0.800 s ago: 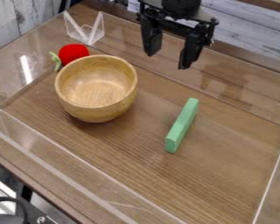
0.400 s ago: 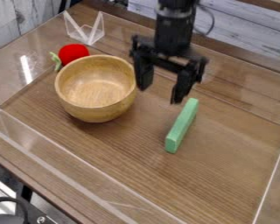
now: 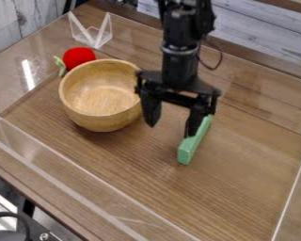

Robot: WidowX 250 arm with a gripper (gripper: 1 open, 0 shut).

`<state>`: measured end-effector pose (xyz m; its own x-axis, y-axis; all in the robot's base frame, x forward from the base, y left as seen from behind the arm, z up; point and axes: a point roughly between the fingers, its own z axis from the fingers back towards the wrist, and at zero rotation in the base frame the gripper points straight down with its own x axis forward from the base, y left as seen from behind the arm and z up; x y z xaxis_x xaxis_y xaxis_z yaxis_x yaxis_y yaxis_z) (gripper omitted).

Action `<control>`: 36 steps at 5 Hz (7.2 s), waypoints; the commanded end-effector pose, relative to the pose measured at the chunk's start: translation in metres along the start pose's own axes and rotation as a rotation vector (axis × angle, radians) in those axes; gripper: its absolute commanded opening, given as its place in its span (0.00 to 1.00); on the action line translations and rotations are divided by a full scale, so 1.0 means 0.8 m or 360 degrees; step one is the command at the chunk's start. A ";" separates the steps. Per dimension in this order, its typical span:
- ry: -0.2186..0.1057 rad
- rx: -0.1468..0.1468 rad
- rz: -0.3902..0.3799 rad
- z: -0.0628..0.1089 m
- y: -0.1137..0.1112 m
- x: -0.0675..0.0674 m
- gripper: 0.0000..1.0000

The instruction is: Put the green block in the brown bowl

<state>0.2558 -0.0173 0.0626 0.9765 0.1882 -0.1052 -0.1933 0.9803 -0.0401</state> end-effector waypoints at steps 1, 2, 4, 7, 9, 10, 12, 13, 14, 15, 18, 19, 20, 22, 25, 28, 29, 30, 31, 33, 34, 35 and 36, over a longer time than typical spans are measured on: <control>-0.0125 -0.0062 0.0137 0.009 -0.002 0.002 1.00; -0.0156 -0.0084 0.0216 0.016 -0.013 -0.003 1.00; -0.0184 -0.0102 0.0343 0.014 -0.026 -0.005 1.00; -0.0211 -0.0101 0.0314 -0.019 -0.052 -0.002 1.00; -0.0203 -0.0069 0.0067 -0.029 -0.039 0.005 0.00; -0.0198 -0.0061 -0.0118 -0.031 -0.046 0.009 0.00; -0.0199 -0.0073 -0.0367 -0.032 -0.060 0.015 1.00; -0.0197 -0.0067 -0.0376 -0.034 -0.065 0.016 0.00; -0.0204 -0.0075 -0.0373 -0.031 -0.070 0.014 0.00; -0.0199 -0.0088 -0.0429 -0.028 -0.063 0.007 1.00; -0.0291 -0.0091 -0.0364 0.033 -0.022 -0.002 0.00; -0.0322 -0.0071 -0.0240 0.052 0.031 0.008 0.00; -0.0348 -0.0056 0.0014 0.066 0.082 0.027 0.00; -0.0351 -0.0050 0.0229 0.060 0.133 0.052 0.00; -0.0315 -0.0058 0.0431 0.025 0.133 0.048 0.00; -0.0280 -0.0066 0.0528 0.024 0.135 0.026 1.00; -0.0277 -0.0060 0.0554 0.021 0.135 0.026 1.00; -0.0274 -0.0055 0.0578 0.017 0.135 0.026 1.00; -0.0269 -0.0049 0.0568 0.014 0.131 0.039 1.00; -0.0261 -0.0040 0.0577 0.021 0.132 0.047 0.00; -0.0253 -0.0053 0.0588 0.038 0.139 0.040 0.00; -0.0240 -0.0066 0.0496 0.047 0.149 0.045 1.00; -0.0226 -0.0069 0.0402 0.055 0.158 0.050 0.00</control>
<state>0.2679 0.1116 0.0848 0.9022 0.4308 -0.0226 -0.4312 0.8994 -0.0717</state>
